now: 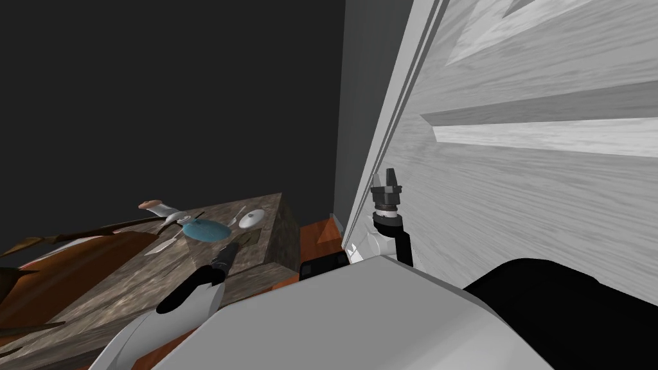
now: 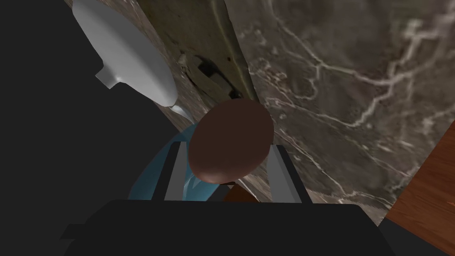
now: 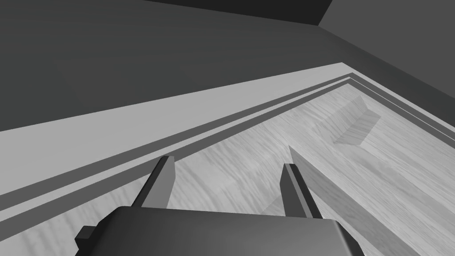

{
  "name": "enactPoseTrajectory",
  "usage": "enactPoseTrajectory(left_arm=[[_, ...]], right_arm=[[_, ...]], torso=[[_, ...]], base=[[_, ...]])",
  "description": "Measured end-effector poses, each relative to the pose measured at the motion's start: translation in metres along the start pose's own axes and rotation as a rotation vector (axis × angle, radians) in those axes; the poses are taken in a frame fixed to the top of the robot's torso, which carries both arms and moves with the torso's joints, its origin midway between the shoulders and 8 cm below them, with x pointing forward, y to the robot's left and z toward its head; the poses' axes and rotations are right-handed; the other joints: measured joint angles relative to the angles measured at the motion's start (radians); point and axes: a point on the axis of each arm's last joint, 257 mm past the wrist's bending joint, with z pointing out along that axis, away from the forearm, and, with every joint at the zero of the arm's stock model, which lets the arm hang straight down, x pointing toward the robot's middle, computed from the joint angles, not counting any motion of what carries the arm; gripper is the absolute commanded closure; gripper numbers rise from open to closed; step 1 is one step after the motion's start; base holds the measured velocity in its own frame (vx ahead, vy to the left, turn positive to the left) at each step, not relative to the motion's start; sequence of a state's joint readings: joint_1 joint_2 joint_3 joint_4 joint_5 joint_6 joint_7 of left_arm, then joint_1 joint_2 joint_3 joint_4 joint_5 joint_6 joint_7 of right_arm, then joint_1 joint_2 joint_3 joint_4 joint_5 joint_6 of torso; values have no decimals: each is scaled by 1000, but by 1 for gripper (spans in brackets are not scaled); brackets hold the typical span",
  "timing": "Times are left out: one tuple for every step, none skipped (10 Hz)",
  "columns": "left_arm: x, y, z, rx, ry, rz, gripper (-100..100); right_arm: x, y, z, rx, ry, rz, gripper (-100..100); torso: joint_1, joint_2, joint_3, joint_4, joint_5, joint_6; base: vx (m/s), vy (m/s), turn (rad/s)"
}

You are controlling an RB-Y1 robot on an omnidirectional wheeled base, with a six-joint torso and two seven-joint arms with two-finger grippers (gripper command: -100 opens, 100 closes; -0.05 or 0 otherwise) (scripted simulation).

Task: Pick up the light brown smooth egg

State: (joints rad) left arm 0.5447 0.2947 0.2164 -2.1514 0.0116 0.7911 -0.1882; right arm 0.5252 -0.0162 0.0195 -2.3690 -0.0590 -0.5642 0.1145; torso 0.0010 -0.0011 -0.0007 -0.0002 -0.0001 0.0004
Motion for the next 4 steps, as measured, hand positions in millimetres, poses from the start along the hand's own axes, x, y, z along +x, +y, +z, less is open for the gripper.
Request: enactPoseTrajectory(left_arm=[[0,0,0,0,0,0,100],[0,-1,-3,2,0,1,100],[-1,-4,-7,3,1,2,100],[0,-3,-8,2,2,2,0]], right_arm=[[0,0,0,0,0,0,0],[0,0,0,0,0,0,0],[0,0,0,0,0,0,0],[0,0,0,0,0,0,0]], torso=[[0,0,0,0,0,0],[-1,2,1,0,0,0],[-2,3,2,1,-1,0],[-1,2,1,1,0,0]], base=[[-23,-15,14],[-44,-25,17],[-21,-11,6],[0,0,0]])
